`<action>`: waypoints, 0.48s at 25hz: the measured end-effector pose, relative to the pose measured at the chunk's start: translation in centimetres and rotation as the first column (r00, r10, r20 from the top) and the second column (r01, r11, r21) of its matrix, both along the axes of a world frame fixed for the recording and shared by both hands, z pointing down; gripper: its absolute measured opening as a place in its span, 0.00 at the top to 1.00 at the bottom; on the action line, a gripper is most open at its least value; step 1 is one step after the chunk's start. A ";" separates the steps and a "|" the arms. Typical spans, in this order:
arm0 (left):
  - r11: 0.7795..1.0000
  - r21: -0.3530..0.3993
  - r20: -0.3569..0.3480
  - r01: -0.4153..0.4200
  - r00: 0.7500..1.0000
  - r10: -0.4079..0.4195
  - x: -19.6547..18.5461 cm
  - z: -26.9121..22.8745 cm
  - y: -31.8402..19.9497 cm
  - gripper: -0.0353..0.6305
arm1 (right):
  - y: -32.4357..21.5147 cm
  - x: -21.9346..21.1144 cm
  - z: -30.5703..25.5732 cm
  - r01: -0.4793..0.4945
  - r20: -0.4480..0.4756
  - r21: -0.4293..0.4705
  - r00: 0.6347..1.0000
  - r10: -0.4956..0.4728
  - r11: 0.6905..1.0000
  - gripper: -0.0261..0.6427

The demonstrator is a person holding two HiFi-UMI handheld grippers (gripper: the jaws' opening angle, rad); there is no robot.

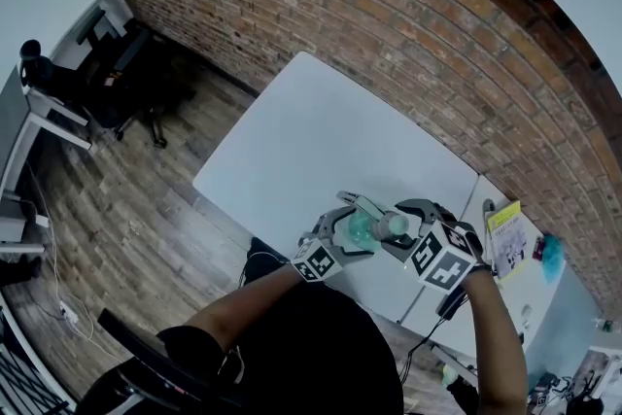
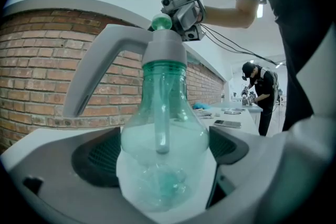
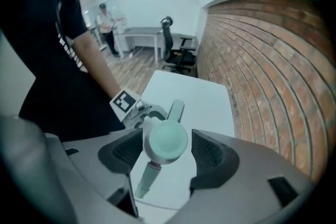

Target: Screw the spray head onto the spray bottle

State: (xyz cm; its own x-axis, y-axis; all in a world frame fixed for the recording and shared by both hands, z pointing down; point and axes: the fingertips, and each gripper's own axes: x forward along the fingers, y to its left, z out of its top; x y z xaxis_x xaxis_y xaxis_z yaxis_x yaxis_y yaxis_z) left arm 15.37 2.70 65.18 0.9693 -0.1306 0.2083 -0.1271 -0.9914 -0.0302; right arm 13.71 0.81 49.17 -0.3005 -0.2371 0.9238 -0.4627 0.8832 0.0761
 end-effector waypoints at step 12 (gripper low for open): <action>1.000 -0.005 -0.005 0.025 1.000 -0.025 0.2 -0.9 -0.2 0.16 | 0.8 0.5 3.1 0.258 -0.214 -0.149 0.934 -0.286 0.955 0.56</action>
